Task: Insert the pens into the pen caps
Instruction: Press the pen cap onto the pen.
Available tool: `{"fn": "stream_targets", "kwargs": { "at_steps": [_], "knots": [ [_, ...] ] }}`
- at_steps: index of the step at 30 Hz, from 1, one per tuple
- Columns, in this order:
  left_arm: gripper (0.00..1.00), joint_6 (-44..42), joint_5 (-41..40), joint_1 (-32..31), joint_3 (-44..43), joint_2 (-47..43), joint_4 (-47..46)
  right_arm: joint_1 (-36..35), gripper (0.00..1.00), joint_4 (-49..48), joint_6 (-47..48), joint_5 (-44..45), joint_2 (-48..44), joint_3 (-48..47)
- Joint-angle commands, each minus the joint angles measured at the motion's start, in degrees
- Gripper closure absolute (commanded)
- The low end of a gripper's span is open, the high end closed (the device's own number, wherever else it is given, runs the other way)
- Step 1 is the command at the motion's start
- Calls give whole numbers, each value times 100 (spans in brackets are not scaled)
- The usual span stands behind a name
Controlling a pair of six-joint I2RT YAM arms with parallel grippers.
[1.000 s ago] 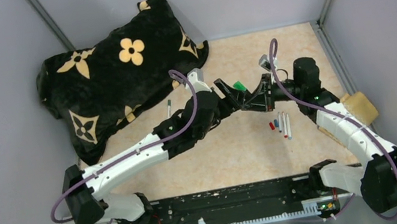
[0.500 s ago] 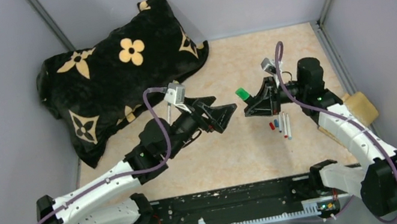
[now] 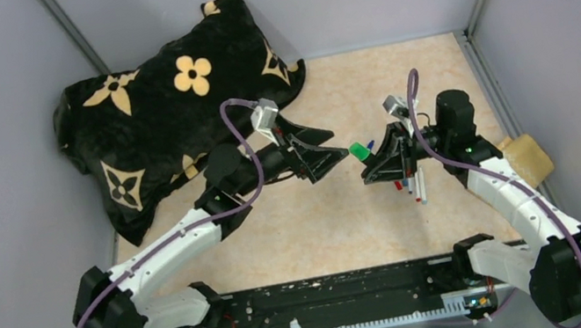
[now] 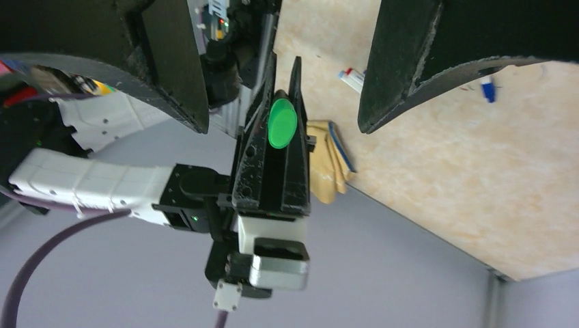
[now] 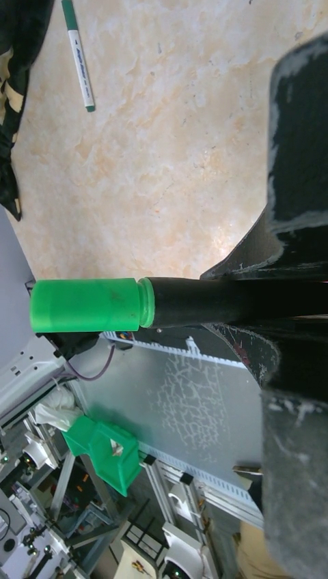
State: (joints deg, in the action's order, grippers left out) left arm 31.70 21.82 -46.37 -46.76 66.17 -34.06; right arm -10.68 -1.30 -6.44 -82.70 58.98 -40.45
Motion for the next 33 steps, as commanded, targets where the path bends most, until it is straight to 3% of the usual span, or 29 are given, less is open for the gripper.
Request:
{"fn": "stream_targets", "kwargs": {
  "at_steps": [1,14,17,20,33],
  "knots": [
    [18,399,1169,29,-198,430,-831,48,100,-267,63,-270,-91,1],
    [26,1036,1496,25,-281,1283,-1928,-34,100,-629,-321,-202,6,62],
    [36,1182,1486,16,-328,1449,-2148,-62,100,-669,-374,-146,24,72],
    [42,1232,1425,-10,-381,1553,-2211,-74,100,-678,-400,-95,28,80],
    [50,1183,1070,-290,-411,1737,-2340,-133,100,-802,-551,2,96,107]
  ]
}}
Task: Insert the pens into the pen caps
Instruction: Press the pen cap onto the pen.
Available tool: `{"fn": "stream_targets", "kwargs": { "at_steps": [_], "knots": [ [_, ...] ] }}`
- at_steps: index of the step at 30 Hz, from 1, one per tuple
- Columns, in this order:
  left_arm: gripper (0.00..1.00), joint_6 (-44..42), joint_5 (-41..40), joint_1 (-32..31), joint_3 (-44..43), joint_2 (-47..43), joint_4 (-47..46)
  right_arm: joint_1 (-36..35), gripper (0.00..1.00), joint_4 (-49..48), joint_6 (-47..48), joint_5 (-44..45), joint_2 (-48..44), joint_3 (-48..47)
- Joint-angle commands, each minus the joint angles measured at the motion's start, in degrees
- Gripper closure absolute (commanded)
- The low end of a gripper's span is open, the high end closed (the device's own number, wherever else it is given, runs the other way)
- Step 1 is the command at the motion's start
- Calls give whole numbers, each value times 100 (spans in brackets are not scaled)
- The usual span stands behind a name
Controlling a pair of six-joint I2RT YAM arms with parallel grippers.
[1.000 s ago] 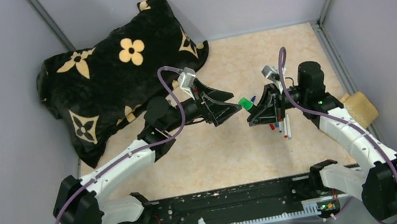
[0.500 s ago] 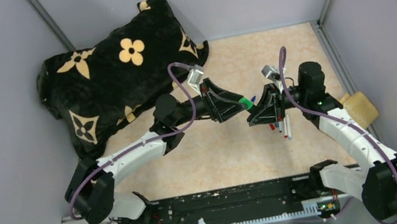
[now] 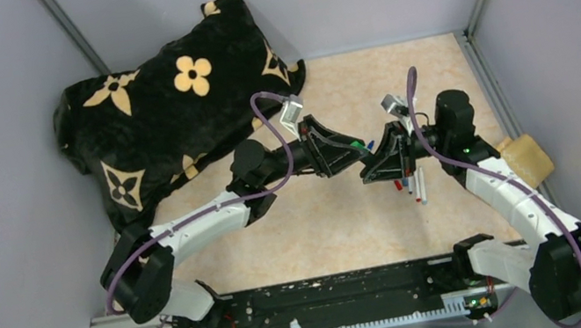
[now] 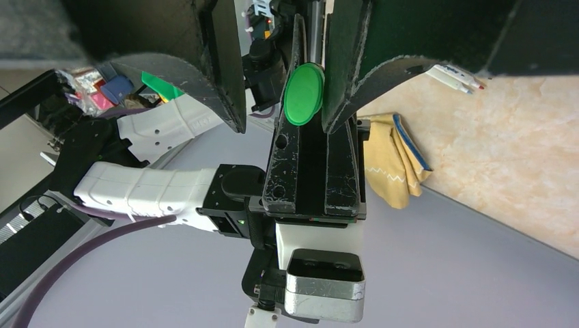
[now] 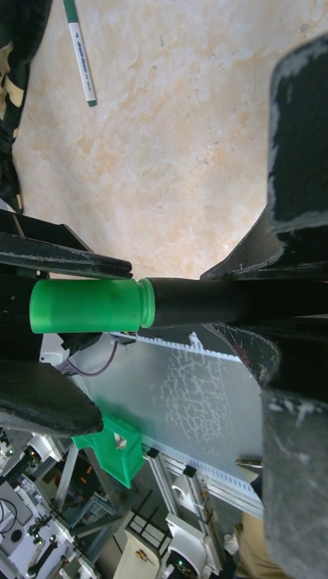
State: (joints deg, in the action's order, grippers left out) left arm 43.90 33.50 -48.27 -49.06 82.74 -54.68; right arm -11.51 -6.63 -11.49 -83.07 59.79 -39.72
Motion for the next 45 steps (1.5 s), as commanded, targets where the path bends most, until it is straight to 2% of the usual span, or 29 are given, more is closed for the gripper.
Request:
{"fn": "stream_targets", "kwargs": {
  "at_steps": [1,6,11,17,22,24,28,32,35,41,45],
  "knots": [
    [52,-53,-123,-122,-185,87,-254,-45,100,-266,-47,43,13,35],
    [60,-230,-312,-222,-220,77,-7,-49,100,-277,-60,47,4,44],
    [82,-420,-469,-324,-287,63,334,-37,100,-277,-84,54,-2,31],
    [99,-603,-683,-613,-199,51,605,-27,100,-207,-117,191,-11,-103],
    [100,-621,-929,-1070,63,201,724,44,100,115,-98,574,53,-484],
    [100,-482,-813,-1175,103,302,972,118,100,553,103,756,88,-769],
    [100,-469,-234,-1204,8,355,2088,267,100,1822,1088,972,313,-1644],
    [100,-827,254,-1204,-31,224,2995,304,100,2034,1393,855,528,-2004],
    [100,-873,619,-1204,-61,266,3172,227,100,2371,1858,883,543,-2156],
    [100,-857,1455,-1200,-363,695,3513,-68,100,3989,3491,1372,641,-2781],
    [100,-895,1834,-1094,-500,794,3915,-88,100,4078,3667,1703,639,-2912]
  ]
}}
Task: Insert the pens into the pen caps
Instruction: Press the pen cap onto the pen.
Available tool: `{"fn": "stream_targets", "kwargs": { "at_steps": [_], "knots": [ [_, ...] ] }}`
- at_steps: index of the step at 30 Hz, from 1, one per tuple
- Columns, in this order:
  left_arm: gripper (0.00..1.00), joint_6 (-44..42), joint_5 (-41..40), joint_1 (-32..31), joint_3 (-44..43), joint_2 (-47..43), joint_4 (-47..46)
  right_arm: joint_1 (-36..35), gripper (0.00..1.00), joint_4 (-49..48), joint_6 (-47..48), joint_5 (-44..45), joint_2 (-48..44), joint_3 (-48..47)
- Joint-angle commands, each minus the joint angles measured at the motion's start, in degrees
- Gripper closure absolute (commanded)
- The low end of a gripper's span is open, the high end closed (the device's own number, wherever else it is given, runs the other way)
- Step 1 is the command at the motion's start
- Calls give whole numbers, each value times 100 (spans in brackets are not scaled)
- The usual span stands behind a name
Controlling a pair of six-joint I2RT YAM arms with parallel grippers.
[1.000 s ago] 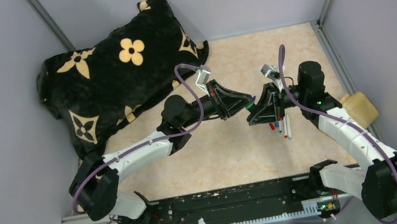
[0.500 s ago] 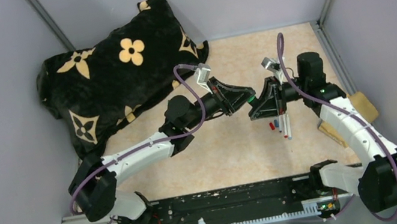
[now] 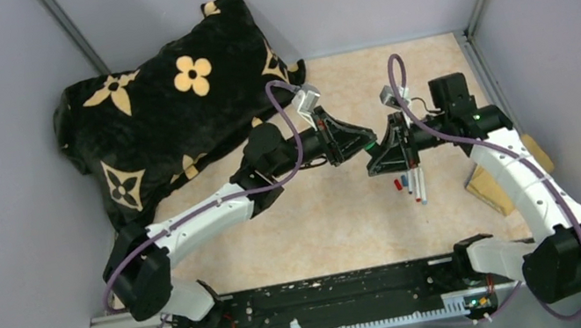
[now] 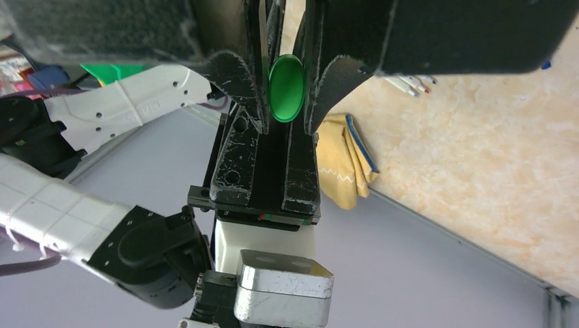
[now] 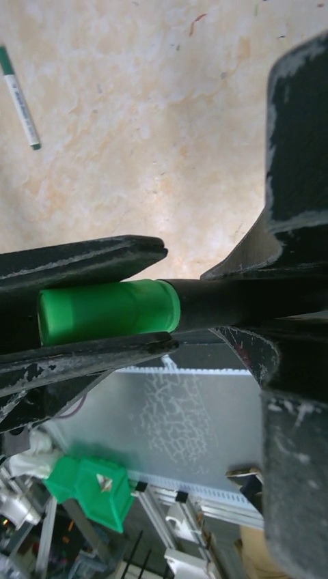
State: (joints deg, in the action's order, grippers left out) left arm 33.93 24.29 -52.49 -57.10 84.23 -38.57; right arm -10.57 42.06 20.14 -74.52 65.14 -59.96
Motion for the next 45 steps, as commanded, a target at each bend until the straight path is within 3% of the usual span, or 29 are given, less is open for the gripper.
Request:
{"fn": "stream_targets", "kwargs": {
  "at_steps": [1,5,8,11,12,15,17,21,24,27,30,33,35,40,45],
  "knots": [
    [100,173,2803,-640,311,657,2269,-178,100,-842,437,892,108,-895],
    [100,271,2290,-701,401,621,1955,-170,100,-1480,-400,377,146,-665],
    [100,149,1703,-886,486,478,1589,-111,100,-2922,-1928,-297,33,-92],
    [100,153,1810,-981,404,572,1482,-57,100,-4299,-3035,-512,-56,307],
    [100,280,1973,-976,423,627,1415,-56,100,-4017,-2773,-396,-78,224],
    [100,940,2588,-954,589,777,893,-92,100,-1775,-590,768,-43,-470],
    [100,1015,2783,-946,637,803,846,-86,100,-1737,-452,1055,-89,-565],
    [100,-439,2608,-917,227,773,2833,-70,100,-1762,-510,940,-72,-573],
    [100,-626,3030,-843,96,901,3303,-101,100,-1392,62,1493,-146,-657],
    [100,76,3282,-783,347,941,2493,-95,100,-1462,-7,1634,-238,-599],
    [100,705,3211,-770,656,836,1188,18,100,-2028,-791,820,-229,-293],
    [100,158,2860,-847,617,522,1184,99,100,-3598,-2387,-110,-259,372],
    [100,-208,2659,-948,597,341,1267,94,100,-4096,-2721,-169,-282,620],
    [100,-253,2910,-1049,458,534,1647,88,100,-2470,-1050,891,-372,154],
    [100,-79,3528,-1044,336,1003,2340,20,100,-1963,-397,1492,-483,13]
  ]
}}
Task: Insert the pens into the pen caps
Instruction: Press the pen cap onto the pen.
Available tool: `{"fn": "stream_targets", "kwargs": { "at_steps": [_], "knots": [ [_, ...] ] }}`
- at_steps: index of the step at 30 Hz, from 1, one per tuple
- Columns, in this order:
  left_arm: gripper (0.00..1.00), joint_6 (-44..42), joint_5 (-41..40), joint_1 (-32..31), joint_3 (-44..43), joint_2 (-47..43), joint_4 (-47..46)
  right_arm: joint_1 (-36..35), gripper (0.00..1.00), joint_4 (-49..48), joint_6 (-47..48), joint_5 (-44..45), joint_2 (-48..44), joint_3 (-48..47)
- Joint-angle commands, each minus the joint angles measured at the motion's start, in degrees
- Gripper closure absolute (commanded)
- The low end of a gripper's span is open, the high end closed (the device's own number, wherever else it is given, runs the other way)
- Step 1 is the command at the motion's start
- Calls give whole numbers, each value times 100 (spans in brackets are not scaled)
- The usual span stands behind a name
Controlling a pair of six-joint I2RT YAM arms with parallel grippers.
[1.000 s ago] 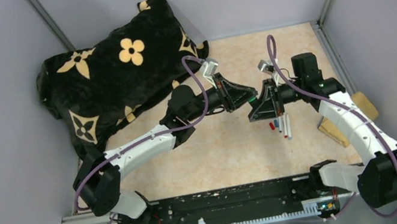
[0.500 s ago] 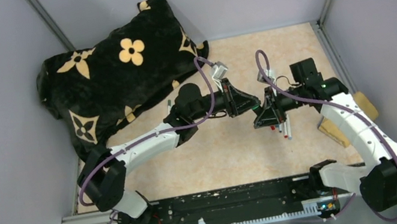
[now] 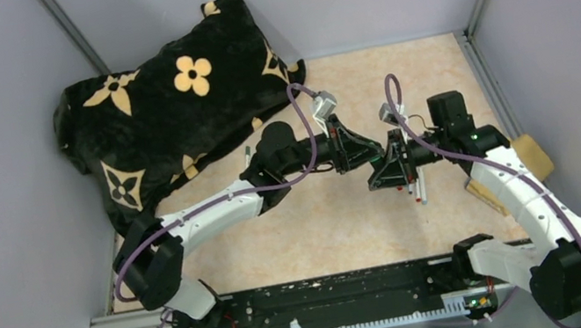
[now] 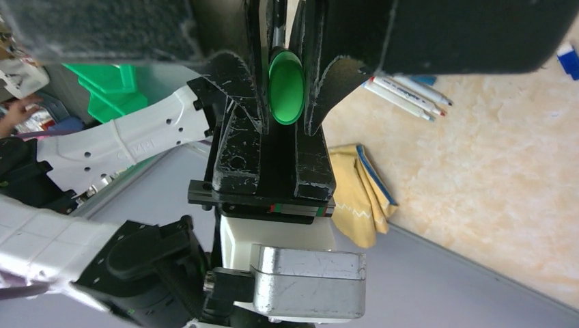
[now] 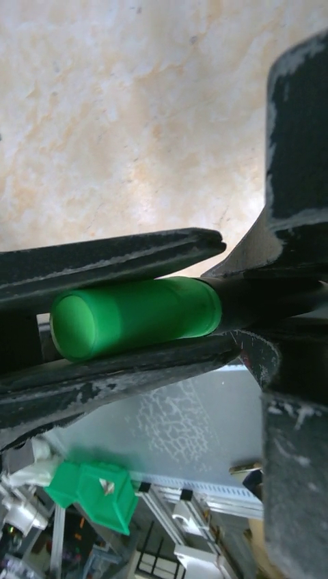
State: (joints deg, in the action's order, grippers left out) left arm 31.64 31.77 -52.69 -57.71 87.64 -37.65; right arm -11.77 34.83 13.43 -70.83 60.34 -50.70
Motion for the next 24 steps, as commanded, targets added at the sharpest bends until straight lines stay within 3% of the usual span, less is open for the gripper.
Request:
{"fn": "stream_targets", "kwargs": {
  "at_steps": [1,4,7,12,14,16,18,20,22,24],
  "knots": [
    [100,52,2804,-1030,359,696,2480,140,100,-1204,339,1149,-17,-919],
    [100,-231,2812,-1027,157,834,3160,81,100,-909,763,1470,-54,-1052],
    [100,-308,2741,-1033,90,797,3165,101,100,-987,554,1413,-59,-1018],
    [100,1244,3209,-1036,761,544,374,329,100,-2578,-1160,-226,8,-426],
    [100,1472,3053,-1025,823,502,122,330,100,-2595,-1200,-301,30,-385],
    [100,1580,2526,-1002,897,329,83,295,100,-1905,-558,177,2,-559],
    [100,1162,1756,-1077,782,77,677,283,100,-1626,-264,816,-44,-684],
    [100,357,1284,-1239,251,102,2137,298,100,-1788,-476,636,-44,-663],
    [100,-87,1232,-1269,-203,379,3295,299,100,-1801,-481,645,-32,-691],
    [100,-197,1541,-1270,-253,498,3595,296,100,-1378,-34,1147,-33,-911]
  ]
}}
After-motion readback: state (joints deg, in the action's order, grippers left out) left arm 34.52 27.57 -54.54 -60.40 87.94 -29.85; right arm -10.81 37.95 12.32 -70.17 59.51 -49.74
